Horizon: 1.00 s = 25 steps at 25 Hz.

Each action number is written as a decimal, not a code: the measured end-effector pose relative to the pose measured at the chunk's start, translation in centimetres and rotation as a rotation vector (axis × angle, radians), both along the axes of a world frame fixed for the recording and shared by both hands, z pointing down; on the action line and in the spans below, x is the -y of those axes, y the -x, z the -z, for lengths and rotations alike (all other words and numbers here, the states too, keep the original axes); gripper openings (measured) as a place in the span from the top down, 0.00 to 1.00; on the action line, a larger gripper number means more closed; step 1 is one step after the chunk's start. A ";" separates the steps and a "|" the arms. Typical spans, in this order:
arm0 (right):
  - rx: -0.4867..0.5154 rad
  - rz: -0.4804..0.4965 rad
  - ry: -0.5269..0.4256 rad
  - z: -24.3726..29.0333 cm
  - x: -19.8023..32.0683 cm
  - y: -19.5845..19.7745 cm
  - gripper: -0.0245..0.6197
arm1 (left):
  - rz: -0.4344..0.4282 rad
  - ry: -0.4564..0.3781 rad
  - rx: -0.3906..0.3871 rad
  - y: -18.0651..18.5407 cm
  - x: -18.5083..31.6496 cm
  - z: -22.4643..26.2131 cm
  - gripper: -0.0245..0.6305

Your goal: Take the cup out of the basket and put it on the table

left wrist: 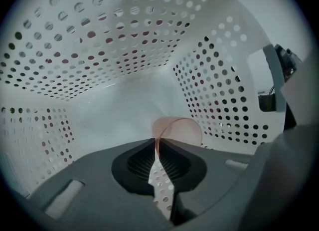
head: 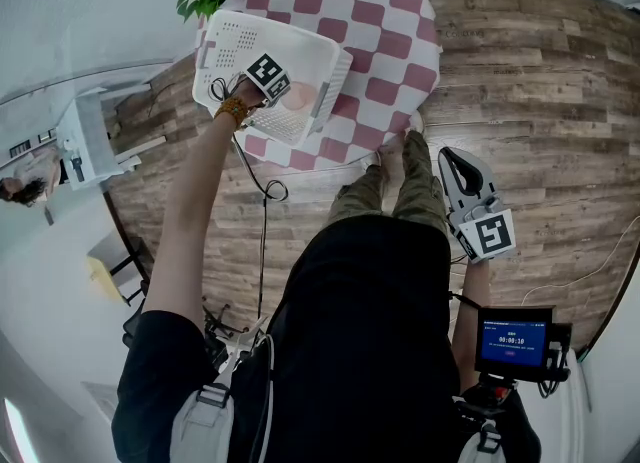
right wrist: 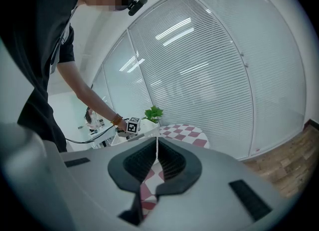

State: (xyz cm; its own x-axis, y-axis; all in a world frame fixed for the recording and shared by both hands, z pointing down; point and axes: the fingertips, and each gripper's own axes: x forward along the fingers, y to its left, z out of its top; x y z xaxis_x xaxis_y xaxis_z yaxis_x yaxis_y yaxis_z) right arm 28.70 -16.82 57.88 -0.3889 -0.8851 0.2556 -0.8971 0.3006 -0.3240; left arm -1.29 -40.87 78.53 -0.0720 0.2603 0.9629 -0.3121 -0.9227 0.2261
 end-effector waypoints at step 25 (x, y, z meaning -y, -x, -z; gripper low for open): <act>-0.008 0.090 -0.046 1.5 3.5 -0.3 0.95 | 0.077 -0.055 -0.049 -0.1 1.4 3.6 0.93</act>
